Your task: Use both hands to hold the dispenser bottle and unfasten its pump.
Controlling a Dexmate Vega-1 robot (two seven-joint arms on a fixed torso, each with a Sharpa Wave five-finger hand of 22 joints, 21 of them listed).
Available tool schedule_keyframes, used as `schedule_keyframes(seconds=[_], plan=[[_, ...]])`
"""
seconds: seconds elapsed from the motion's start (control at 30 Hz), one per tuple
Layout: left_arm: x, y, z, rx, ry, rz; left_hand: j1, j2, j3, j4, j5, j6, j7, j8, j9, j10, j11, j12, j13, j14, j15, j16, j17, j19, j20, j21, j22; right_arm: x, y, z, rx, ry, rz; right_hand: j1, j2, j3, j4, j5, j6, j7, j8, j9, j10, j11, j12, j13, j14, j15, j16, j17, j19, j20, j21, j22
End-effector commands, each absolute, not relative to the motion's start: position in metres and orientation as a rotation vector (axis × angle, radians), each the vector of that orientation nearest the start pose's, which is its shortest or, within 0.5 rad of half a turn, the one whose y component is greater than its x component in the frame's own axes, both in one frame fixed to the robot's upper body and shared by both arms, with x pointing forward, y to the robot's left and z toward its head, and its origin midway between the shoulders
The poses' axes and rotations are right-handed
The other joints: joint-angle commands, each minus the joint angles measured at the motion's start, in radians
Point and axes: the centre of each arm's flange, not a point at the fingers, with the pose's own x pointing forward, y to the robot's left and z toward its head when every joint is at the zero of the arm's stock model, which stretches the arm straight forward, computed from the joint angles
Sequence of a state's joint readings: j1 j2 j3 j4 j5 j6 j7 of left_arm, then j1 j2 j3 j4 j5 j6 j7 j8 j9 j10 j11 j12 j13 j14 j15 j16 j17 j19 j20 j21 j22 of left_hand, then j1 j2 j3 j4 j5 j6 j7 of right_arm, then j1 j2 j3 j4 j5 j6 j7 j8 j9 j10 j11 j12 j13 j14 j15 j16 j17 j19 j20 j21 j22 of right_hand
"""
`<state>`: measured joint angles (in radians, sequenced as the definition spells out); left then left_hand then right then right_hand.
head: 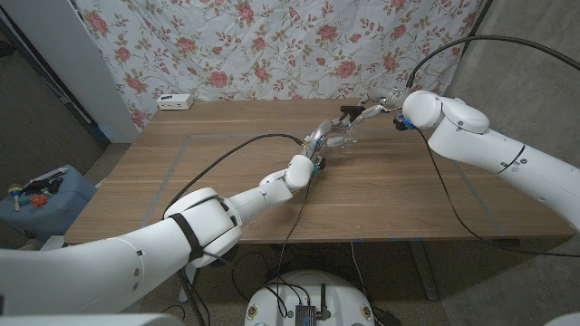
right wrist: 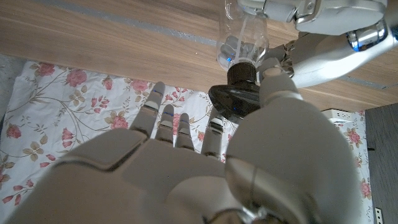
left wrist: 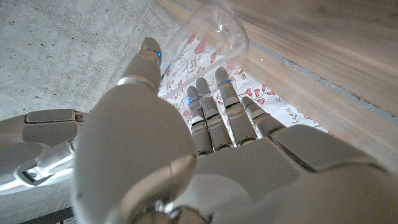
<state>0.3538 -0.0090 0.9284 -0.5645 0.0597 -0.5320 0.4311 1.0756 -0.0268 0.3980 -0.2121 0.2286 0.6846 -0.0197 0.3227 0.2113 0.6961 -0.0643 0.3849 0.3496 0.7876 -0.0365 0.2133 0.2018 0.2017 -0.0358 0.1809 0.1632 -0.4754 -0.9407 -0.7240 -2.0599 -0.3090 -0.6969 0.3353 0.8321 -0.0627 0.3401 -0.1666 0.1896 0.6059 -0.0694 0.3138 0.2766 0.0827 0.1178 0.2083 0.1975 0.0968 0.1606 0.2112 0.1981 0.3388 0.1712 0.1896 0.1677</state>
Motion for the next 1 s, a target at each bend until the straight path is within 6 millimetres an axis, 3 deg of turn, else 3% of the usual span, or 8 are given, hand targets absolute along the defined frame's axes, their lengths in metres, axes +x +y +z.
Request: schedule_keyframes(seconds=[0.03,0.47,1.0], plan=[[0.6798,-0.011,-0.0073,0.591,-0.832,-0.261,-0.12,0.132,0.059,0.054,0.006,0.197,-0.036,0.005,0.004,0.16,-0.108,0.004,0.19,0.063,-0.128,0.006,0.003,0.008,-0.069,0.001,0.0,0.5583,-0.2206,0.1257,-1.374,-0.357,0.02,0.014,0.001,0.01,-0.001,0.007,0.021,-0.003,0.012,0.005,0.01,0.002,0.008,0.005,0.009,0.001,0.006,0.002,0.011,0.0,0.007,0.002],[0.678,-0.0118,-0.0073,0.591,-0.838,-0.264,-0.12,0.133,0.059,0.054,0.006,0.197,-0.035,0.004,0.004,0.161,-0.108,0.003,0.192,0.062,-0.129,0.006,0.004,0.008,-0.068,0.001,0.0,0.5565,-0.2201,0.1237,-1.371,-0.365,0.006,0.034,0.0,0.024,0.001,0.01,0.098,-0.016,0.047,0.005,0.056,-0.003,0.017,0.004,0.037,-0.013,0.013,0.004,0.028,-0.01,0.009,0.002],[0.6785,-0.0104,-0.0075,0.592,-0.834,-0.264,-0.12,0.133,0.058,0.054,0.006,0.198,-0.036,0.004,0.004,0.161,-0.107,0.001,0.193,0.061,-0.127,0.006,0.006,0.007,-0.067,0.001,0.0,0.5594,-0.2175,0.1228,-1.366,-0.368,0.001,0.055,0.001,0.037,0.0,0.011,0.151,-0.031,0.07,0.002,0.081,-0.012,0.017,0.004,0.052,-0.019,0.014,0.005,0.039,-0.02,0.008,0.002]])
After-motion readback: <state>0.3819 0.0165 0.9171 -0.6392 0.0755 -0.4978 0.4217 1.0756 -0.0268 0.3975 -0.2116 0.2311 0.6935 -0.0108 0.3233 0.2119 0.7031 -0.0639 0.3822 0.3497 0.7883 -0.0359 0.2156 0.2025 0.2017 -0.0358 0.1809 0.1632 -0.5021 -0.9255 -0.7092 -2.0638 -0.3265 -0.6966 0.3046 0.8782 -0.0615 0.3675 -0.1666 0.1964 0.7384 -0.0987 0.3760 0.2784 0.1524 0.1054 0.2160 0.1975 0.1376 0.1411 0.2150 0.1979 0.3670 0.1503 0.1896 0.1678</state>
